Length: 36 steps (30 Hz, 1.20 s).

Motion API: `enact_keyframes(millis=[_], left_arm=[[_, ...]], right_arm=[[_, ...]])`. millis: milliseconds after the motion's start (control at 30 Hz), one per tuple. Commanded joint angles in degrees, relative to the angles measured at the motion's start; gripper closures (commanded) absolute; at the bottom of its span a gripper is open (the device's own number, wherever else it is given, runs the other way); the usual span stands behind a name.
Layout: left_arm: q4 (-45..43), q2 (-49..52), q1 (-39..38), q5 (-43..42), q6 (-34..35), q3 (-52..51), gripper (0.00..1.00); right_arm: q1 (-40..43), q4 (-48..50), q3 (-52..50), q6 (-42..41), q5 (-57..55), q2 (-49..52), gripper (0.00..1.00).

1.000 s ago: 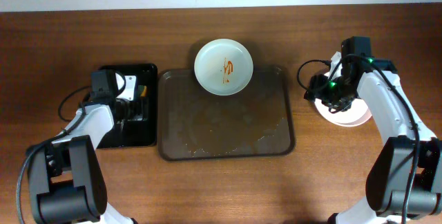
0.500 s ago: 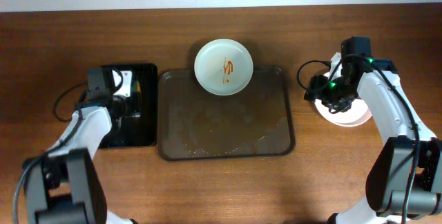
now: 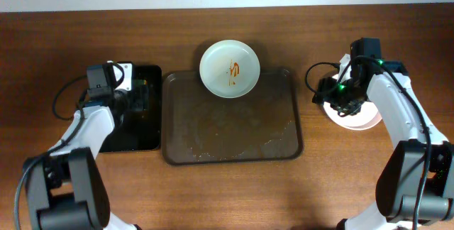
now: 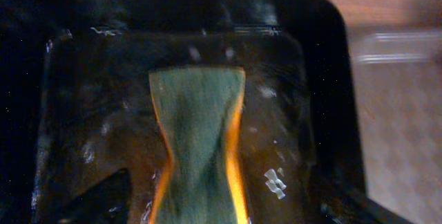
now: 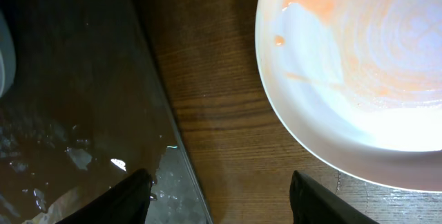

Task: Clean dirty plates on tray and stack at the side
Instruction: 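Release the plate on the stack and dip the sponge in the basin, then move the right gripper to the back plate and drag it to tray center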

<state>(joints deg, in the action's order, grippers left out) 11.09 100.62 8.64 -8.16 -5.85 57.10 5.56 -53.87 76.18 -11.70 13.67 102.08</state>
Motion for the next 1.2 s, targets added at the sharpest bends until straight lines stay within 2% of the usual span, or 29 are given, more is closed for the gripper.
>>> enact_keyframes(millis=[0, 200, 233, 267, 300, 433, 567, 733, 767, 800, 900, 1000, 1033, 1100, 1167], left_arm=[[-5.79, 3.76, -0.11, 0.02, 0.0, 0.37, 0.2], [-11.04, 8.33, -0.13, -0.04, 0.68, 0.37, 0.29], [-11.02, 8.57, -0.13, -0.04, 0.66, 0.37, 0.36], [-10.84, 8.61, -0.11, -0.33, 0.63, 0.39, 0.77], [-10.6, 8.57, -0.11, -1.05, 0.63, 0.39, 1.0], [-7.74, 7.78, -0.11, -3.61, 0.63, 0.39, 1.0], [1.18, 5.42, -0.11, 2.03, 0.61, 0.39, 1.0], [2.64, 1.27, -0.11, 1.31, 0.59, 0.39, 1.0], [3.02, -0.46, -0.11, 1.33, 0.61, 0.39, 0.3], [3.17, -0.81, -0.11, 1.33, 0.61, 0.39, 0.23], [4.55, -0.9, -0.11, 1.33, 0.63, 0.37, 0.18], [6.01, -0.9, -0.11, 1.36, 0.61, 0.37, 0.18], [6.19, -0.9, -0.11, 1.33, 0.63, 0.37, 0.19], [6.64, -0.9, -0.13, 0.83, 0.61, 0.37, 0.28], [7.65, -0.83, -0.24, 0.46, 0.63, 0.31, 0.3]], right_arm=[[-0.31, -0.31, -0.13, 0.57, 0.72, -0.09, 0.35], [-0.31, -0.39, -0.13, 0.55, 0.72, -0.09, 0.35], [-0.31, -0.42, -0.11, 0.55, 0.72, -0.09, 0.36], [-0.31, -0.39, -0.11, 0.55, 0.72, -0.09, 0.36], [-0.31, -0.42, -0.11, 0.55, 0.72, -0.09, 0.36], [-0.31, -0.85, -0.11, 0.57, 0.72, -0.09, 0.36], [-0.31, -1.07, -0.11, 0.57, 0.72, -0.09, 0.36], [-0.31, -1.27, -0.11, 0.57, 0.72, -0.09, 0.36], [-0.31, -1.66, -0.13, 0.66, 0.72, -0.09, 0.36], [-0.33, -1.73, -0.11, 0.85, 0.74, -0.09, 0.36], [-0.44, -1.86, -0.11, 1.07, 0.74, -0.09, 0.34], [-1.07, -1.62, -0.11, 1.86, 0.96, -0.09, 0.32], [-1.51, -1.4, -0.11, 1.86, 0.96, -0.09, 0.31], [-2.64, -0.31, -0.11, 1.88, 1.18, -0.09, 0.31], [-4.79, 1.53, -0.09, 1.88, 1.18, -0.09, 0.31]])
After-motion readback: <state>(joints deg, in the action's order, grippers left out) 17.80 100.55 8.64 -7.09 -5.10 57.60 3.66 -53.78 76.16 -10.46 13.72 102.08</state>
